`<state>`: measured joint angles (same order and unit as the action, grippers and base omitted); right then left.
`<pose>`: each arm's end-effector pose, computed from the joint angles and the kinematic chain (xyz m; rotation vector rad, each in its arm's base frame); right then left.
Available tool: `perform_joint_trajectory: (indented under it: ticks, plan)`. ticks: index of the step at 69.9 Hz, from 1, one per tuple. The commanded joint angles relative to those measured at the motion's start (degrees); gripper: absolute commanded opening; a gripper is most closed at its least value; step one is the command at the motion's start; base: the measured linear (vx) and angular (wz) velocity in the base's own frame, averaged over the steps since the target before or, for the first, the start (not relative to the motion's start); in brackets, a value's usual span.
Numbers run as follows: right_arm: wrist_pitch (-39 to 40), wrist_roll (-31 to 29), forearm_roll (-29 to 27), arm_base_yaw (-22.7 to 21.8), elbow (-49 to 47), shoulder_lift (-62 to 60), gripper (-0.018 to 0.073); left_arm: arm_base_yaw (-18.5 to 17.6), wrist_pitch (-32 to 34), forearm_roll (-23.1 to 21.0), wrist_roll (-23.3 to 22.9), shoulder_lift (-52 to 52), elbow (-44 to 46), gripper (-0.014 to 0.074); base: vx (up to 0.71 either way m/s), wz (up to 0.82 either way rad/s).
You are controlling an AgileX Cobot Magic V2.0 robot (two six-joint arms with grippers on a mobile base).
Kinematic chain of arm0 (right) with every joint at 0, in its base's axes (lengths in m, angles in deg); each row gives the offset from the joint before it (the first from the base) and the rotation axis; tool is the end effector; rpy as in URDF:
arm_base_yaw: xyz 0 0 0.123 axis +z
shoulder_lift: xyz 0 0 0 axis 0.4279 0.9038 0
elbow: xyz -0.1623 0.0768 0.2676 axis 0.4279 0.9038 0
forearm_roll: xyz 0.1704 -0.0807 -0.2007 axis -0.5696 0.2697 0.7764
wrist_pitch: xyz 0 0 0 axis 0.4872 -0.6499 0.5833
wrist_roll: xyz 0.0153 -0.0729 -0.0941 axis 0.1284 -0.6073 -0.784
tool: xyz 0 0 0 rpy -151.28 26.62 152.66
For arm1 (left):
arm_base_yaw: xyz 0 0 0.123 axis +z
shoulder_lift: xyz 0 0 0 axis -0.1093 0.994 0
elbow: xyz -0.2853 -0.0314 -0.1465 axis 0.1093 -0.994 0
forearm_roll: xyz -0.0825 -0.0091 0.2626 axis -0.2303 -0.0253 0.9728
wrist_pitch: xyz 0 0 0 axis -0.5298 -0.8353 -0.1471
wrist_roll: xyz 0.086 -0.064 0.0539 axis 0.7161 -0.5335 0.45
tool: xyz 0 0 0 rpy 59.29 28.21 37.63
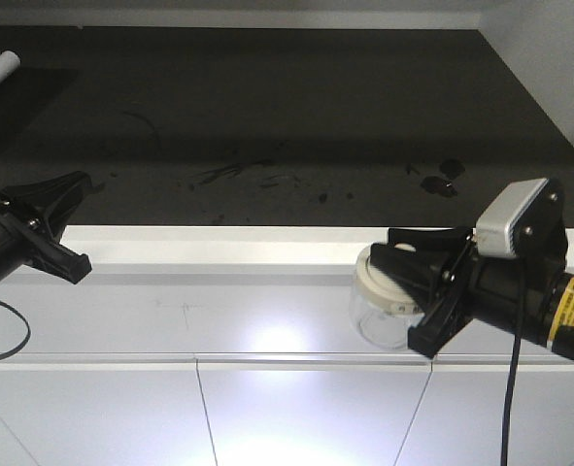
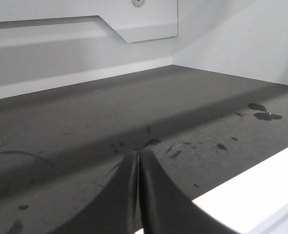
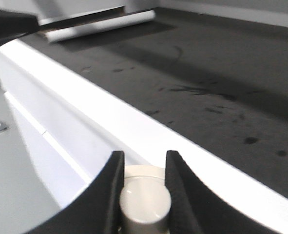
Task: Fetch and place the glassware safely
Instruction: 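Lift the jar with the right gripper and pull it out of the hood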
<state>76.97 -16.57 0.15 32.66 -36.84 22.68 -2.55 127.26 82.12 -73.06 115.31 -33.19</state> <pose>0.2447 0.1102 0.2650 -0.7574 1.6641 0.6151 0.3023 -0.0462 0.2647 0.4563 1.5122 -0.3479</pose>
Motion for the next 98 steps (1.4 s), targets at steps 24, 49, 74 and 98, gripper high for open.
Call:
perform_joint_trajectory:
  ticks: [24, 49, 74, 98]
  plan:
    - [7.6, 2.3, 1.8, -0.2, -1.3, -1.7, -0.0003, 0.0, 4.1, -1.8, -0.7, -1.7, 1.2, -0.0007, 0.00, 0.00]
    - [7.5, 2.3, 1.8, -0.2, -1.3, -1.7, -0.0001, 0.0, 4.1, -1.8, -0.7, -1.7, 1.2, -0.0007, 0.00, 0.00]
    - [7.5, 2.3, 1.8, -0.2, -1.3, -1.7, 0.0000, 0.0, 4.1, -1.8, -0.7, -1.7, 1.2, -0.0007, 0.00, 0.00]
    - [7.5, 2.3, 1.8, -0.2, -1.3, -1.7, 0.0000, 0.0, 4.1, -1.8, -0.7, -1.7, 1.2, -0.0007, 0.00, 0.00]
